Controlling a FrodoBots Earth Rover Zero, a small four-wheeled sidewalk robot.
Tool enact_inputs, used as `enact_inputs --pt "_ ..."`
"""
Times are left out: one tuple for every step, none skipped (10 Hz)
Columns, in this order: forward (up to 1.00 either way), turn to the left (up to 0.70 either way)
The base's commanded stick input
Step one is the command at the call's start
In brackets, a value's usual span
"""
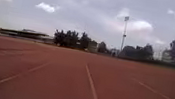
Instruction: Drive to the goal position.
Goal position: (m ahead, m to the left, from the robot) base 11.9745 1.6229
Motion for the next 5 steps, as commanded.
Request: enact_inputs --pt "0.45 0.00" --pt "0.45 0.00" --pt "0.45 0.00" --pt "0.45 0.00" --pt "0.45 0.00"
